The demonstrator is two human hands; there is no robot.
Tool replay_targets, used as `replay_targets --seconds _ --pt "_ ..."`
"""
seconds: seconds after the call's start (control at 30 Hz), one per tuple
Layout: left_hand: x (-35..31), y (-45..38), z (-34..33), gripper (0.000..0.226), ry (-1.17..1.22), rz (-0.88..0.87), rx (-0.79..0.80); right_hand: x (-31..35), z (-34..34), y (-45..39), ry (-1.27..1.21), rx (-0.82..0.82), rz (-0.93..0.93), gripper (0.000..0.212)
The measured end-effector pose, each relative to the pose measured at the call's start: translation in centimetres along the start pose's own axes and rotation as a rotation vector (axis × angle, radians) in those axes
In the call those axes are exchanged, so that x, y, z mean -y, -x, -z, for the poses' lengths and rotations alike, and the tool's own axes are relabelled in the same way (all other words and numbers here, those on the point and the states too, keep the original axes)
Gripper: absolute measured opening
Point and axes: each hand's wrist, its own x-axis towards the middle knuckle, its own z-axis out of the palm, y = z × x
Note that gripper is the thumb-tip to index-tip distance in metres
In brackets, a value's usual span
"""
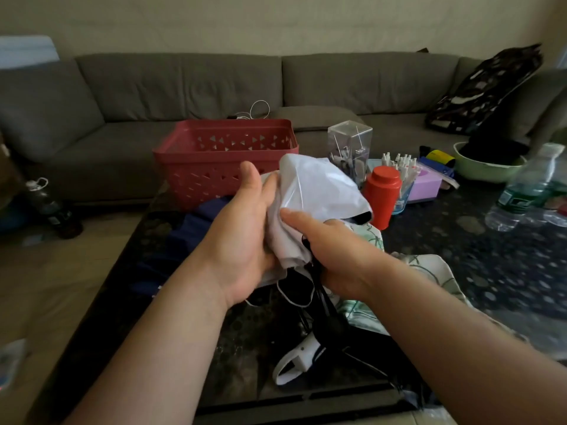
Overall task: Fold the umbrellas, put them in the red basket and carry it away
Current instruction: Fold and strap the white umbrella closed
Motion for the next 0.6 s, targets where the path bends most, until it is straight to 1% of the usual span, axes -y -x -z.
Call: replay_targets --seconds 0.03,0.1,0.13,0.2,0.27,0.33,0.37,0.4,0.47,0.5,0.53,0.6 --pt "0.1 0.1 -0.1 0.084 -0.061 -0.020 0.005 0.2 0.2 -0.2 -0.047 -0.012 -0.007 0.039" --pt "0.3 0.4 0.2 0.082 -0.138 -0.101 -0.021 1.1 0.9 -0.5 -0.156 0.023 -0.028 0.041" --pt "0.3 0.5 0.4 0.077 -0.131 -0.170 -0.045 1.6 1.5 -0.7 -0.219 0.048 -0.036 0.040" --pt "0.0 0.7 0.5 0.057 -0.086 -0.327 -0.103 2.4 2.7 -0.8 -0.349 0.060 -0.055 0.037" --pt "-0.1 0.8 0.7 0.031 -0.119 -0.449 -0.226 2.8 3.8 -0.9 -0.450 0.038 -0.062 0.043" --pt "0.2 0.8 0.9 0.015 -0.277 -0.501 -0.402 3.0 4.6 -0.7 -0.531 0.003 -0.053 0.039" --pt "0.5 0.9 1.0 0.011 -0.368 -0.496 -0.454 3.0 4.6 -0.5 -0.580 0.005 -0.046 0.036" --pt "0.8 1.0 1.0 0.017 -0.461 -0.469 -0.459 3.0 4.7 -0.3 -0.623 0.010 -0.044 0.036" --pt "1.4 1.0 0.9 0.046 -0.603 -0.372 -0.392 2.9 4.6 -0.2 -0.678 0.060 -0.039 0.044" --pt "1.8 0.9 0.7 0.055 -0.637 -0.339 -0.364 2.9 4.4 0.1 -0.689 0.096 -0.039 0.049" --pt "2.2 0.8 0.4 0.057 -0.666 -0.344 -0.354 3.1 4.3 0.3 -0.699 0.132 -0.044 0.056" --pt "2.8 0.5 -0.1 0.041 -0.733 -0.452 -0.425 3.1 4.3 0.5 -0.760 0.185 -0.072 0.075"
